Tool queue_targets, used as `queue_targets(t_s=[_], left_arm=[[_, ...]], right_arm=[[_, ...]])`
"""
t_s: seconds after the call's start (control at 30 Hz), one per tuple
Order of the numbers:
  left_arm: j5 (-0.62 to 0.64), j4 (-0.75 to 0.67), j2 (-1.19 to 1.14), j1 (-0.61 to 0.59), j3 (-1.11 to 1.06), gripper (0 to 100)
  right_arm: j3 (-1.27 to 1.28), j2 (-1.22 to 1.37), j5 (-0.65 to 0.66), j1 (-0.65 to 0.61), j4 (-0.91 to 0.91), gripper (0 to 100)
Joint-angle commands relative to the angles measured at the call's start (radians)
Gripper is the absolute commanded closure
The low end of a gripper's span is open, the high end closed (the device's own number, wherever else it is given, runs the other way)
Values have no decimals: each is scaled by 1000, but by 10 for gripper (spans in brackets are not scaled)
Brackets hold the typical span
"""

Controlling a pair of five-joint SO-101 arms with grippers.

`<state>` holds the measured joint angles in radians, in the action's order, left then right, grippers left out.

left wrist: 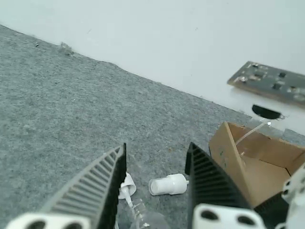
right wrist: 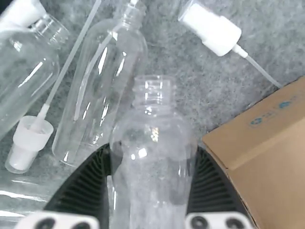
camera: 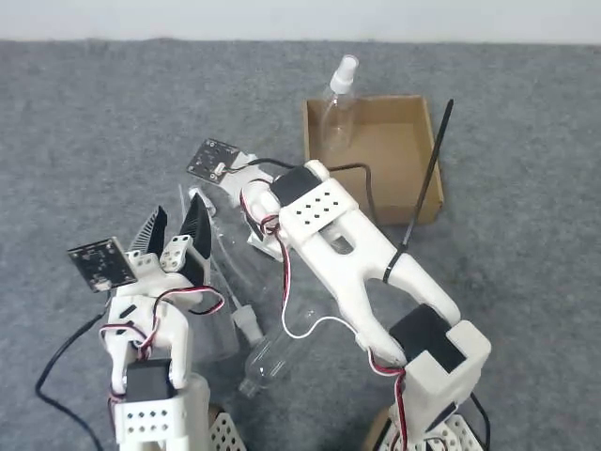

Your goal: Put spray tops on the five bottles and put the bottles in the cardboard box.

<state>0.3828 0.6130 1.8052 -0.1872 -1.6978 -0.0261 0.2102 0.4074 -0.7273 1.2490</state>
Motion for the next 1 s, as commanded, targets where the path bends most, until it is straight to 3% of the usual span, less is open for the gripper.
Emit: queue_targets(t_s=[0.0,0.97], left_arm=[[-6,-25,20,-6,13,813],[-6,-25,20,-6,13,813]], right_arm=[[-58,-101,3,5,13,957],[5,-331,3,-15,94,958]])
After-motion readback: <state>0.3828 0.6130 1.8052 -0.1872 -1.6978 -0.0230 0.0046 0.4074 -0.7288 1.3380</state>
